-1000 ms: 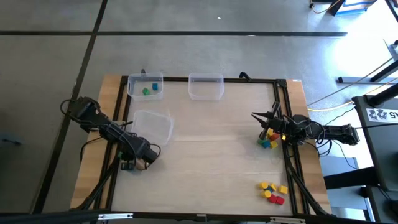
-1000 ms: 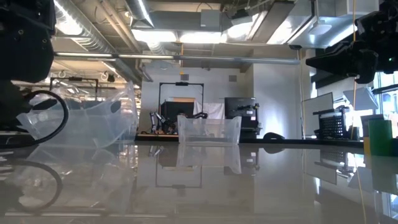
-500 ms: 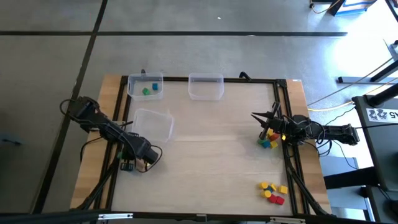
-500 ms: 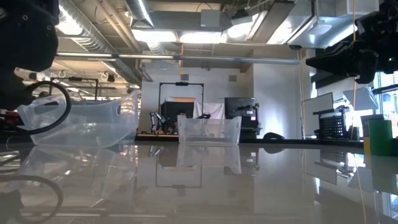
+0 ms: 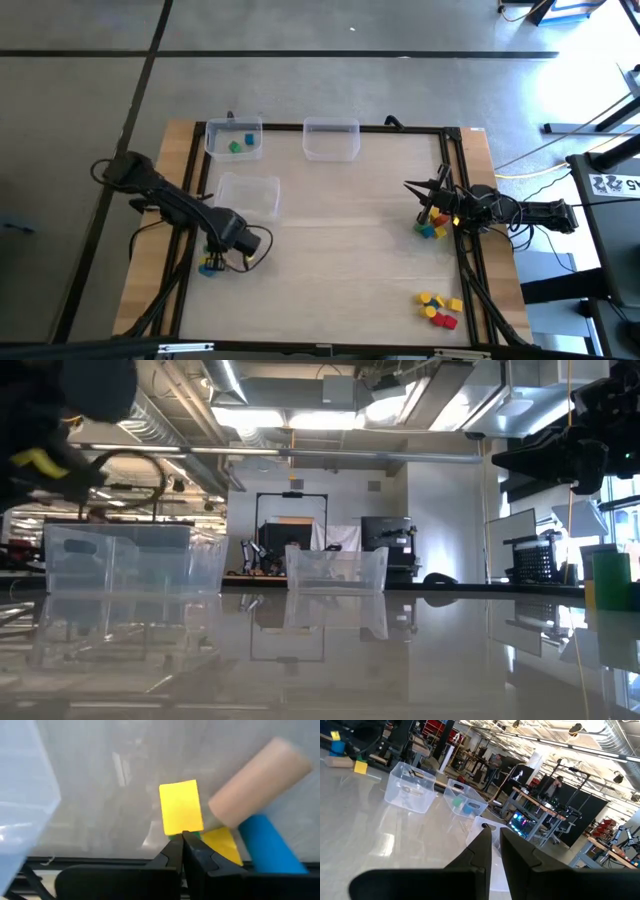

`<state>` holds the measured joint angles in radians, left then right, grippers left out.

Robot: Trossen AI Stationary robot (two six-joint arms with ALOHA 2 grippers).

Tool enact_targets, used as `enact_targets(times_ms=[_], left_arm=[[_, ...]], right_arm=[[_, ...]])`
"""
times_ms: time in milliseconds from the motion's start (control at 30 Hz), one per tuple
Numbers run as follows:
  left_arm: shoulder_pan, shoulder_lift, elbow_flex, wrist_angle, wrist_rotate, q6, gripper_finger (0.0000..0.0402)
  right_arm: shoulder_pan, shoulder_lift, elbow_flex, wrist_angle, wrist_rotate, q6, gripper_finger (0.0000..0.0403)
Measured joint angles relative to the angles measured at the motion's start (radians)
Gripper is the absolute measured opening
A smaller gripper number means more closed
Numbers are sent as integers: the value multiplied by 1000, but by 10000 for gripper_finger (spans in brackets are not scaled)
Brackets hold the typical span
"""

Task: Sort blocks by size
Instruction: Put the blue square game block into the top left transparent bin

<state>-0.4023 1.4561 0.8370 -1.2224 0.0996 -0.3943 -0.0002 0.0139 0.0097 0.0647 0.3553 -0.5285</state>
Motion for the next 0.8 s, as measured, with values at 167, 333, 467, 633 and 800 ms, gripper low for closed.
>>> enact_targets(times_ms=[167, 333, 467, 633, 800], left_arm=[[38, -62, 41, -4, -36, -2, 0], [83, -106, 90, -23, -103, -15, 0], [126, -129, 121, 14, -121, -21, 0], [169, -131, 142, 163, -123, -33, 0], [197, -131, 138, 406, -146, -6, 3]], right_arm=[[0, 0, 0, 0, 0, 0, 44], [0, 0, 0, 0, 0, 0, 44], [0, 0, 0, 0, 0, 0, 44], [0, 0, 0, 4, 0, 0, 44], [0, 0, 0, 32, -1, 0, 44]])
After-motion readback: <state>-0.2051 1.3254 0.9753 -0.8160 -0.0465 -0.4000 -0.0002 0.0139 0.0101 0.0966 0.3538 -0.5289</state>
